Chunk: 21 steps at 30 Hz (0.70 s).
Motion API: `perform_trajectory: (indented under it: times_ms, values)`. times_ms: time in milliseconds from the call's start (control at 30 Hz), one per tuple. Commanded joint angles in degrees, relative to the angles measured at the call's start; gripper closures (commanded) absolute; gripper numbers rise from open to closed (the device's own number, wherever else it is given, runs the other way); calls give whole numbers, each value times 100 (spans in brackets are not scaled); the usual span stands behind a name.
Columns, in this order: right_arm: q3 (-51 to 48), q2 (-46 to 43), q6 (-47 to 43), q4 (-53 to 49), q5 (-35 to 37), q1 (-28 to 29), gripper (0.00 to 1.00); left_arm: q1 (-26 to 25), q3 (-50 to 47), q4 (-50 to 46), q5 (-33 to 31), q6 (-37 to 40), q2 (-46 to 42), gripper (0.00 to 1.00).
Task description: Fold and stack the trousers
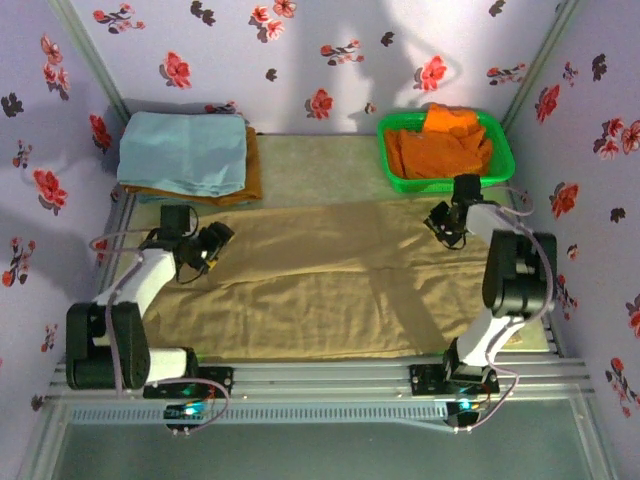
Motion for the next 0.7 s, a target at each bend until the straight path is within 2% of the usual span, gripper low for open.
perform_trajectory:
  times_ms: [0, 67, 133, 233, 333, 367, 467, 667]
  values:
    - [-496, -1282, -73, -536, 220, 116, 73, -301, 238, -527, -21, 231, -495, 25]
    - [-1015, -2042, 44, -760, 324, 127, 69, -514, 201, -717, -41, 316, -718, 24]
    - [-1485, -2751, 117, -1060, 455, 124, 60, -627, 89, -931, -16, 441, -984, 24]
    - [-2097, -3825, 142, -1529, 771, 54, 58, -651, -205, -1278, -26, 635, -1472, 20]
    - [-2589, -4608, 149, -1765, 1037, -128, 66, -651, -715, -1167, -32, 523, -1844, 17]
    - [-2710, -4750, 163, -1764, 1059, -195, 75, -647, -927, -1010, -37, 412, -1899, 16]
    - [-2973, -4617, 193, -1514, 820, -368, 100, -642, -1428, -363, 14, 57, -1815, 15]
    - [-3042, -2952, 277, -536, 721, -787, 100, -419, -1769, 550, -111, -242, -1204, 15]
